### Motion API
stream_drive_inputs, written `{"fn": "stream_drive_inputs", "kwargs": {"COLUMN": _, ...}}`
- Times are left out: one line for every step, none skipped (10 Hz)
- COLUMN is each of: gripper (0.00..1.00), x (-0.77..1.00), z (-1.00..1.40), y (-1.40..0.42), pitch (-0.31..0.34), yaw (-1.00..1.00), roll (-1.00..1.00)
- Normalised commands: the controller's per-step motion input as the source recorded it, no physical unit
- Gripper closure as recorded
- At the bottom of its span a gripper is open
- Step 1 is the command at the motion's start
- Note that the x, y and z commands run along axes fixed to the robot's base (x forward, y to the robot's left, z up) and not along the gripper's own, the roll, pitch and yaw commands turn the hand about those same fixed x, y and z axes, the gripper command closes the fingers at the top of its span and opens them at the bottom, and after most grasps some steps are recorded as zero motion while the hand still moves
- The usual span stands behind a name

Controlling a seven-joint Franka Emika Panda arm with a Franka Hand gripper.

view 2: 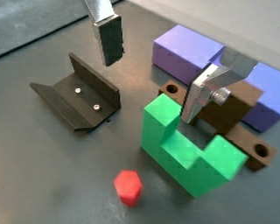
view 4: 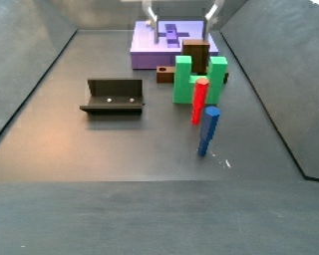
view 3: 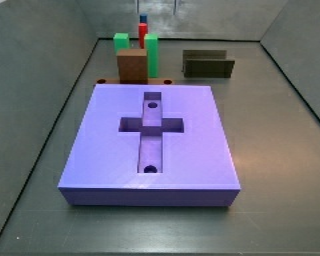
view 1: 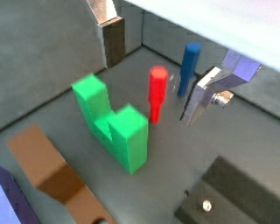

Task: Pick up the green object. Move up. Move to above the board. Insert the green object.
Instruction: Pick up the green object.

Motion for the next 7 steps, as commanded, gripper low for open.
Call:
{"fn": "stream_drive_inputs", "kwargs": {"gripper": 0.00, "x": 0.34, "z": -0.53, "y": -0.25, "pitch": 0.000, "yaw": 0.00, "roll": -0.04}}
{"fn": "stream_drive_inputs", "kwargs": {"gripper": 0.00, "x": 0.15, "z": -0.35, "y": -0.25, "pitch": 0.003, "yaw": 0.04, "roll": -0.02}}
{"fn": "stream_drive_inputs", "kwargs": {"gripper": 0.00, "x": 0.08, "z": -0.26, "y": -0.24, "pitch": 0.004, "yaw": 0.07, "roll": 0.00}}
{"fn": "stream_drive_inputs", "kwargs": {"gripper": 0.00, "x": -0.03, "z": -0.13, "y": -0.10, "pitch": 0.000, "yaw": 0.07, "roll": 0.05}}
{"fn": "stream_drive_inputs", "kwargs": {"gripper": 0.00, "x": -0.14, "z": -0.07, "y": -0.06, "pitch": 0.000, "yaw": 0.01, "roll": 0.06}}
{"fn": "stream_drive_inputs", "kwargs": {"gripper": 0.00, "x": -0.10, "z": -0.15, "y": 0.00, "pitch": 0.000, "yaw": 0.00, "roll": 0.05}}
{"fn": "stream_drive_inputs", "kwargs": {"gripper": 0.00, "x": -0.07, "z": -0.20, "y": 0.00, "pitch": 0.000, "yaw": 0.00, "roll": 0.02}}
